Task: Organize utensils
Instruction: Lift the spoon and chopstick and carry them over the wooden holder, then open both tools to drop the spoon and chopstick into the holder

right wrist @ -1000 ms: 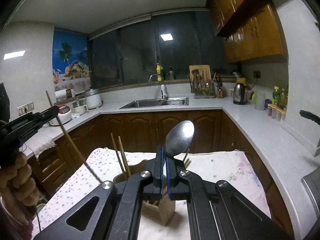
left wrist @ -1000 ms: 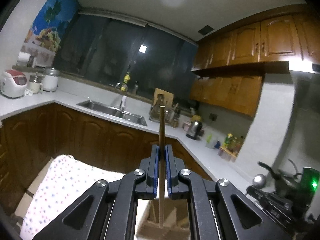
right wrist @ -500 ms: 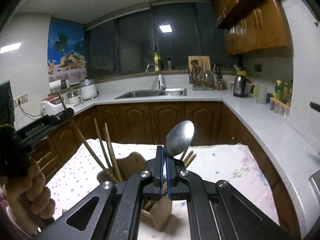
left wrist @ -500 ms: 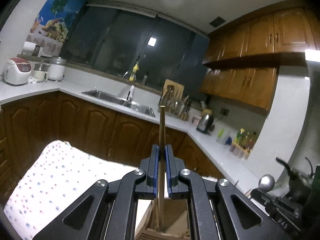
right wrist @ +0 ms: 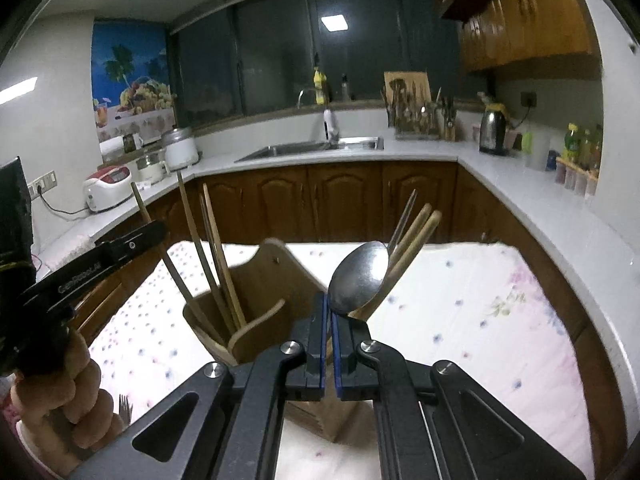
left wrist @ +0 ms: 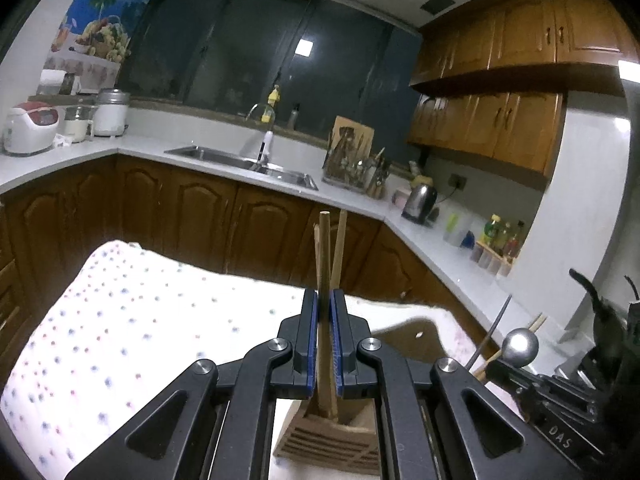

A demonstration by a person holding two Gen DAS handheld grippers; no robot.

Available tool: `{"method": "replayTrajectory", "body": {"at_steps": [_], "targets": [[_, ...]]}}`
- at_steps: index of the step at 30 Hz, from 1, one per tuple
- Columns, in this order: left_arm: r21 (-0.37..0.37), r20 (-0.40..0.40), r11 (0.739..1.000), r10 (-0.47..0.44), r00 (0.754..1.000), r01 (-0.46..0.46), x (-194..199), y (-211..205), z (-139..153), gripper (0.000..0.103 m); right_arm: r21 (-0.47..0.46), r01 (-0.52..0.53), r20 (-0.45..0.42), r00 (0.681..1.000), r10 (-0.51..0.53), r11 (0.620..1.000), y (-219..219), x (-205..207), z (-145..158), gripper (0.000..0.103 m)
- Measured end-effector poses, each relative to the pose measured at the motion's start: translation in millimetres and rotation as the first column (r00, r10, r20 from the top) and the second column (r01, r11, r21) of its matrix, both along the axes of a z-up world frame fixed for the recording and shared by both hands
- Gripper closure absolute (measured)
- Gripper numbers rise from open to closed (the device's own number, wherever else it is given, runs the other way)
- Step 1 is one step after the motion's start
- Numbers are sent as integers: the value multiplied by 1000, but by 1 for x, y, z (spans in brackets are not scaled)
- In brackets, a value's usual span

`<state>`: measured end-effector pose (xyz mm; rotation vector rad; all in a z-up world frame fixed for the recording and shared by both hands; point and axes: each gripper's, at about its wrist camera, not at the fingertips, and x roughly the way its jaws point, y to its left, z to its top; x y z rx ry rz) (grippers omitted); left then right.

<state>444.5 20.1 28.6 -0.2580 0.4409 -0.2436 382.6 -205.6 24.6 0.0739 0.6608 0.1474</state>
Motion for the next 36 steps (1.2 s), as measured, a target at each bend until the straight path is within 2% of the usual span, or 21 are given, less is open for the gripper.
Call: {"method": "replayTrajectory", "body": {"at_steps": [8,13,26,36], "targets": [[69,-10,998,13,1000,-13,1,-10,7,98,15,3,-71,997,-2,1000,3,10,-22,101],[90,-20,996,9,1000,-8,1,-13,13,97,36,10,-74,997,-8,999,-2,9,-23,101],[84,-85,996,-1,996,8,6,-21,17,97,80,7,-85,996,0,997,-9,9,-23,100],[82,-104,997,-2,995,11,8,-25,21,97,101,7,-87,996,2,995,-11,8,-25,99]]}}
